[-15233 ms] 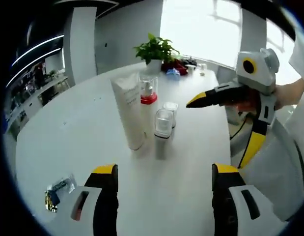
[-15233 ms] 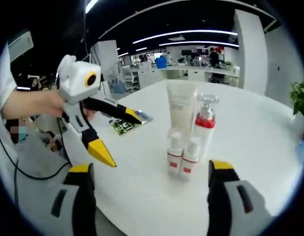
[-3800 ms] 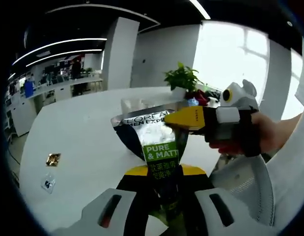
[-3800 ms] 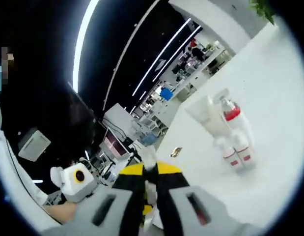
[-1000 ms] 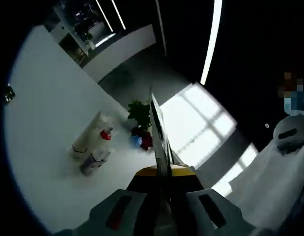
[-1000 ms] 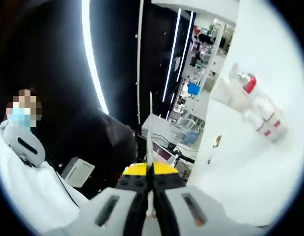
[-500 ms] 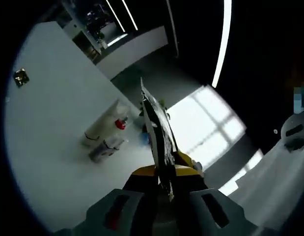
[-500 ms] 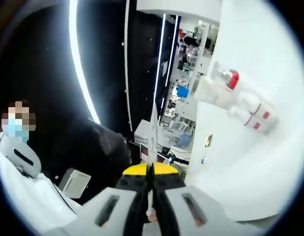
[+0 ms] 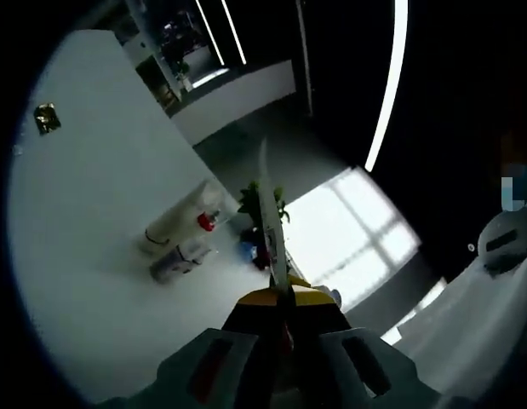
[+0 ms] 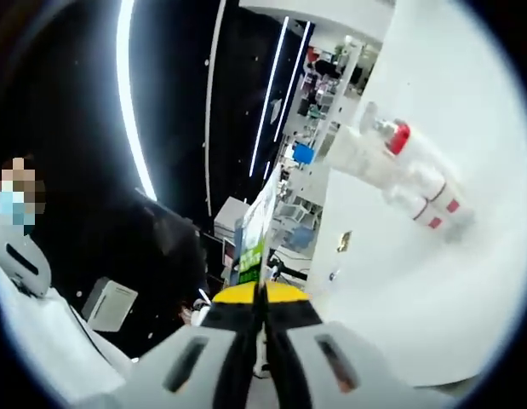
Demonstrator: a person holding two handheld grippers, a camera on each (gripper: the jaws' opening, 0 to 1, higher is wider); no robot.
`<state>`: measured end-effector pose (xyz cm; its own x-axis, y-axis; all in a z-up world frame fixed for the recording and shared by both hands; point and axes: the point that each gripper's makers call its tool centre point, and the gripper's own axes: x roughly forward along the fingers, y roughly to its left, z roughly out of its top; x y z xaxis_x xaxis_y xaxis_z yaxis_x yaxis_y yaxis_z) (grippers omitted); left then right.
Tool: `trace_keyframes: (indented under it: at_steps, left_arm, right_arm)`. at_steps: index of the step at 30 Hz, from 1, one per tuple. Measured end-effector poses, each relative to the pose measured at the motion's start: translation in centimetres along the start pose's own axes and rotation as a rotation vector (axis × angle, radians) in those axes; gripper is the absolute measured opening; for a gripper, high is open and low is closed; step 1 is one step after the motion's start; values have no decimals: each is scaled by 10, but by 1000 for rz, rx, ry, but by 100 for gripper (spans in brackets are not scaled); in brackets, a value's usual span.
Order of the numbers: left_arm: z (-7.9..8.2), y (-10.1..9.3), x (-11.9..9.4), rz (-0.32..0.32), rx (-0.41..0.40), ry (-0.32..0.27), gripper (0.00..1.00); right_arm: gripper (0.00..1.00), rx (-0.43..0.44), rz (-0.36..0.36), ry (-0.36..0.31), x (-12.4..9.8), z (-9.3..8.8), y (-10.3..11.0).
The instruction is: Arrange the skincare products in the storage area until every visible bottle or jar stands upright without overlapping.
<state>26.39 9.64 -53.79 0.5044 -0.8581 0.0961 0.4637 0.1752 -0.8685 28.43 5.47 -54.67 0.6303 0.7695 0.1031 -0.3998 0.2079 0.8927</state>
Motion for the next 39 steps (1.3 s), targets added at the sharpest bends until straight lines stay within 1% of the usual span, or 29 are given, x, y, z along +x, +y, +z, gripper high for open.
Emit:
trace_keyframes:
  at_steps: [4,7,9,10,12,13,16,17,20,23,26,30,39]
  left_arm:
    - [1,5,-1,14,-33,-19,0]
    - [1,7,-2,23,-39,-29,0]
    - [1,9,-2,31,-49,-33,0]
    - [1,11,-2,36,-56,-34,0]
    - [1,12,-2,39,-59,-32,0]
    - [1,13,-3,41,-64,-34,0]
    - [4,17,-4,52,-83,-52,0]
    - [4,19,-4,57,-89,-56,0]
    - [6,26,-4,74,-103,-66,0]
    - [7,33,-5,91,-118,-71,0]
    - [8,38,-4,103,-131,-74,0]
    - [8,46,-4,120,-146,-74,0]
    - [7,63,2,160,-165,-53,0]
  right_arm:
    - [1,-25,8,3,1,0,2]
    - [2,-98,10,3,2,1,2]
    - [5,-163,-20,13,3,0,-4]
    - [5,-199,-28,30,3,-2,-5]
    - [7,-217,-21,41,4,-3,-4]
    - [8,-227,-21,47,4,-4,-5]
    - [17,-285,-26,77,5,-8,-6]
    - [22,-292,-28,86,6,-9,-6]
    - [32,-320,-36,114,8,-14,-9]
    - [39,-341,-44,128,10,-16,-12]
    - [44,-359,-51,148,10,-18,-16]
    - [47,-370,-64,164,9,-19,-22]
    - [59,-401,-107,179,5,-16,-36]
